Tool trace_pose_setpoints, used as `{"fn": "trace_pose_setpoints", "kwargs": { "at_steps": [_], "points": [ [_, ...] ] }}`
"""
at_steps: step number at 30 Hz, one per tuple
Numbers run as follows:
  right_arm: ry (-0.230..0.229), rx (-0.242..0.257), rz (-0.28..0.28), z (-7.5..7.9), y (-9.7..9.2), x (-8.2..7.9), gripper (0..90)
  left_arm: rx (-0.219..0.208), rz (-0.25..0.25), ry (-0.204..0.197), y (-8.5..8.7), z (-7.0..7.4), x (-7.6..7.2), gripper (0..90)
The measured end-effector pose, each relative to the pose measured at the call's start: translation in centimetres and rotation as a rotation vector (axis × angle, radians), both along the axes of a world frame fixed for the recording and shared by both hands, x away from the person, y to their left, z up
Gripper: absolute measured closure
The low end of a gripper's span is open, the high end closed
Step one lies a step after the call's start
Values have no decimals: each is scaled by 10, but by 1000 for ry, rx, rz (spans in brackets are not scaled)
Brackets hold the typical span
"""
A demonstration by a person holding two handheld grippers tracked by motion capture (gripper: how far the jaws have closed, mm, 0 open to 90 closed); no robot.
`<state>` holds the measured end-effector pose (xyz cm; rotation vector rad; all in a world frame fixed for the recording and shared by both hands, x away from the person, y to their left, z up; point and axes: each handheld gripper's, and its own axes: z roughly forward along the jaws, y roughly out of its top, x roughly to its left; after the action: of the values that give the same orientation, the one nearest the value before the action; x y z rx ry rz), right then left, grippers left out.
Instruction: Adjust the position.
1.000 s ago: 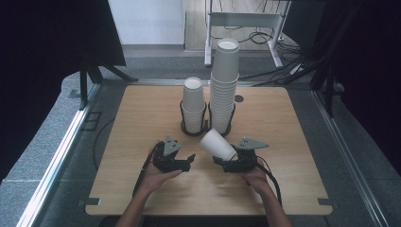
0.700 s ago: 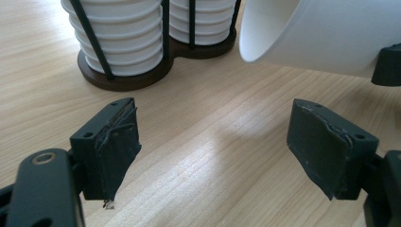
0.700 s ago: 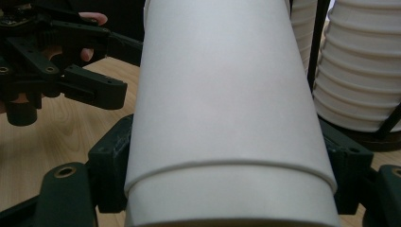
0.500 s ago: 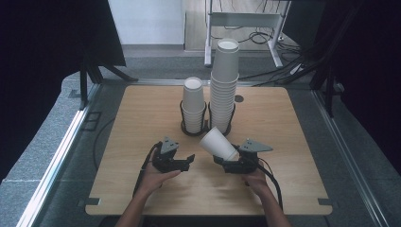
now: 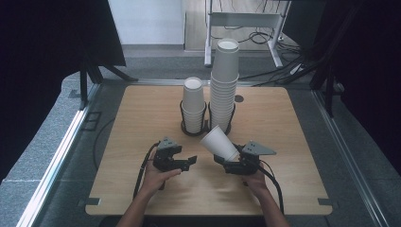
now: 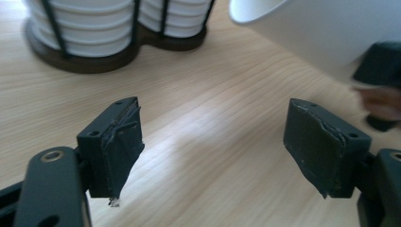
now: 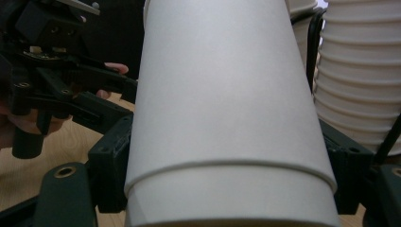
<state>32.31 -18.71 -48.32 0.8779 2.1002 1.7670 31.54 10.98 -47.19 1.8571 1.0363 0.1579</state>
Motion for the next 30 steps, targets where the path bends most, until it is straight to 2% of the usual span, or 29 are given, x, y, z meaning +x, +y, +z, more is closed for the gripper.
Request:
{"fn": "trace_pose_setpoints", "kwargs": {
  "at_steps": [8,10,15,19,22,27,30],
  "points": [
    [-45,25,6,-1,3,-5,221,-150,-21,26,-1,1,2,148],
    [-50,29,9,-1,5,-6,221,-198,-24,39,-1,2,2,144],
    [-69,36,20,-2,9,-9,221,-266,-50,55,-4,3,3,132],
    [-87,31,34,-3,13,-11,221,-291,-67,58,-9,6,5,115],
    [-100,37,27,-3,14,-13,222,-324,-86,74,-13,5,7,82],
    [-116,35,9,-4,14,-13,222,-355,-106,90,-20,3,11,62],
    [-120,37,7,-5,14,-13,222,-398,-124,96,-25,4,15,52]
  ]
}}
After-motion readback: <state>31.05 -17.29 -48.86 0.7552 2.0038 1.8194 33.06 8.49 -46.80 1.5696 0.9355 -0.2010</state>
